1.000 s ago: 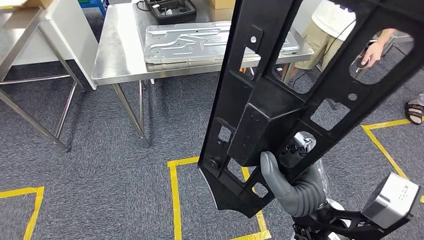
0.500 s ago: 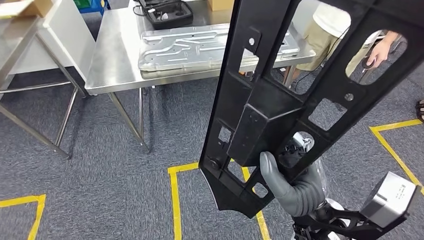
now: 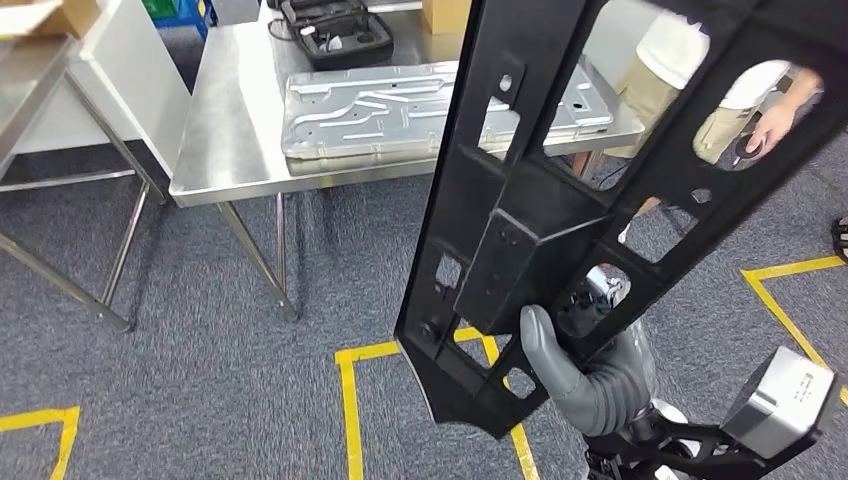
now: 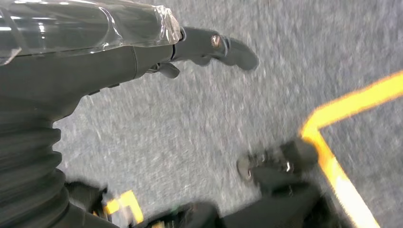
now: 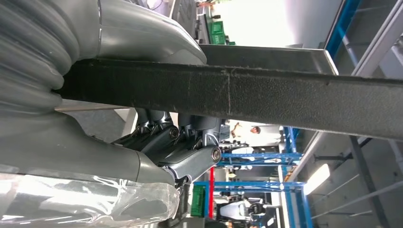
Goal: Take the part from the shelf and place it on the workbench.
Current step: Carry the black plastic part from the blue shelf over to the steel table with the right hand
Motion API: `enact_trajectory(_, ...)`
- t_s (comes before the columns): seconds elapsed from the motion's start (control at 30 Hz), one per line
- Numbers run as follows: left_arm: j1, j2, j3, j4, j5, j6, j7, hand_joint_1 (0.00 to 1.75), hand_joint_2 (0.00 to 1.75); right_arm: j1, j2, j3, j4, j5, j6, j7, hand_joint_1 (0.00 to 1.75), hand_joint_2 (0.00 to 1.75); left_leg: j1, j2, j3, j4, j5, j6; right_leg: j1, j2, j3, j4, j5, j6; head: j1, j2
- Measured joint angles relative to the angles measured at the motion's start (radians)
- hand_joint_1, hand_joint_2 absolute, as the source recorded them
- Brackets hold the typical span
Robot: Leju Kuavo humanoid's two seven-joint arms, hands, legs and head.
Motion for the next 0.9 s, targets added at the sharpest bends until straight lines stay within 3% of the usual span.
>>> enact_trajectory(0.07,-0.001,0.0,0.0,0.0,0.0,0.0,0.0,0.0,1.75,0.002,0.0,0.0,0.0,0.0,0.0,0.0,1.75,1.75,0.001,-0.002,0.013,0.0,-0.013,0.004,-0.001,0.0,-0.087,0.116,-0.05,0.005,0.001,0.0)
enact_trajectory(0.1,0.0,0.0,0.0,0.0,0.0,-0.001,0.0,0.0,1.75,0.002,0.0,0.0,0.0,-0.001,0.0,0.0,1.75,1.75,0.002,-0.003,0.02,0.0,-0.021,0.004,-0.002,-0.001,-0.116,0.138,-0.066,0.008,0.001,0.0)
enact_trajectory(0.13,0.001,0.0,0.0,0.0,0.0,-0.001,0.0,0.0,1.75,0.003,0.0,0.0,0.0,-0.001,0.0,0.0,1.75,1.75,0.004,-0.005,0.03,0.0,-0.03,0.002,-0.003,-0.001,-0.128,0.125,-0.062,0.012,0.002,0.0)
enact_trajectory(0.17,0.002,0.0,0.0,0.0,-0.001,-0.001,0.0,0.0,1.75,0.002,0.0,0.0,0.0,-0.001,0.0,0.0,1.75,1.75,0.007,-0.008,0.043,0.0,-0.039,-0.001,-0.006,-0.001,-0.121,0.079,-0.032,0.016,0.002,0.0)
enact_trajectory(0.23,0.002,0.0,0.0,0.0,-0.002,-0.001,0.0,0.0,1.75,0.003,0.0,0.0,0.001,-0.001,0.0,0.0,1.75,1.75,0.009,-0.012,0.064,0.001,-0.06,-0.012,-0.013,-0.002,-0.086,-0.053,0.07,0.023,0.003,0.0)
enact_trajectory(0.27,0.001,0.0,0.0,0.0,-0.003,-0.001,0.0,0.0,1.75,0.003,0.0,0.0,0.001,0.0,0.0,0.0,1.75,1.75,0.008,-0.014,0.069,0.001,-0.068,-0.019,-0.013,-0.003,-0.074,-0.1,0.107,0.021,0.003,0.0)
enact_trajectory(0.3,0.0,0.0,0.0,0.0,-0.003,-0.002,0.0,0.0,1.75,0.003,0.0,0.0,0.001,-0.001,0.0,0.0,1.75,1.75,0.006,-0.014,0.07,0.0,-0.074,-0.026,-0.013,-0.004,-0.07,-0.124,0.13,0.015,0.003,0.0)
enact_trajectory(0.4,-0.001,0.0,0.0,0.0,-0.003,-0.003,0.0,0.0,1.75,0.001,0.0,-0.001,0.0,-0.002,0.0,-0.001,1.75,1.75,0.007,-0.012,0.072,0.01,-0.08,-0.039,-0.01,-0.004,-0.066,-0.129,0.13,-0.011,0.002,0.0)
enact_trajectory(0.47,-0.003,0.0,0.0,0.0,-0.002,-0.003,0.0,0.0,1.75,0.0,0.0,-0.001,0.0,-0.001,0.0,-0.003,1.75,1.75,0.011,-0.009,0.04,0.08,-0.093,-0.046,-0.01,-0.003,-0.051,-0.132,0.121,-0.024,0.001,0.0)
enact_trajectory(0.57,-0.003,0.0,0.0,0.0,0.001,-0.003,0.0,0.0,1.75,-0.001,0.001,0.0,0.0,-0.002,0.001,-0.006,1.75,1.75,0.011,-0.005,-0.085,0.275,-0.161,-0.054,-0.001,-0.005,-0.032,-0.133,0.102,-0.031,-0.002,0.0)
enact_trajectory(0.6,-0.003,0.0,0.0,0.0,0.002,-0.003,0.0,0.0,1.75,0.0,0.001,0.0,0.0,-0.002,0.001,-0.007,1.75,1.75,0.009,-0.004,-0.116,0.308,-0.175,-0.051,0.003,-0.005,-0.024,-0.133,0.095,-0.032,-0.002,0.0)
enact_trajectory(0.63,-0.004,0.0,0.0,0.0,0.002,-0.003,0.0,0.0,1.75,0.001,0.001,0.0,0.0,-0.002,0.001,-0.008,1.75,1.75,0.005,-0.003,-0.131,0.307,-0.171,-0.045,0.007,-0.004,-0.013,-0.133,0.087,-0.032,-0.002,0.0)
enact_trajectory(0.67,-0.004,0.0,0.0,0.0,0.002,-0.003,0.0,0.0,1.75,0.001,0.001,0.0,0.0,-0.002,0.001,-0.009,1.75,1.75,-0.001,-0.003,-0.127,0.269,-0.145,-0.037,0.009,-0.004,0.0,-0.133,0.078,-0.032,-0.003,0.0)
enact_trajectory(0.73,-0.002,0.0,0.0,0.001,0.001,-0.003,0.0,0.0,1.75,0.0,0.001,0.0,0.0,-0.002,0.002,-0.011,1.75,1.75,-0.013,-0.002,-0.088,0.135,-0.049,-0.017,0.013,-0.004,0.026,-0.134,0.061,-0.031,-0.002,0.0)
enact_trajectory(0.8,-0.001,0.001,0.0,0.001,0.001,-0.003,0.0,0.0,1.75,-0.002,0.002,0.0,0.0,-0.002,0.003,-0.012,1.75,1.75,-0.026,0.0,-0.06,0.045,0.005,-0.003,0.014,-0.001,0.038,-0.139,0.049,-0.027,-0.003,0.0)
enact_trajectory(0.9,-0.002,0.002,0.0,0.001,0.001,-0.003,0.0,0.0,1.75,-0.002,0.002,0.0,0.0,-0.002,0.004,-0.013,1.75,1.75,-0.029,0.001,-0.042,0.019,0.011,0.011,0.013,0.002,0.044,-0.134,0.045,-0.013,-0.004,0.0)
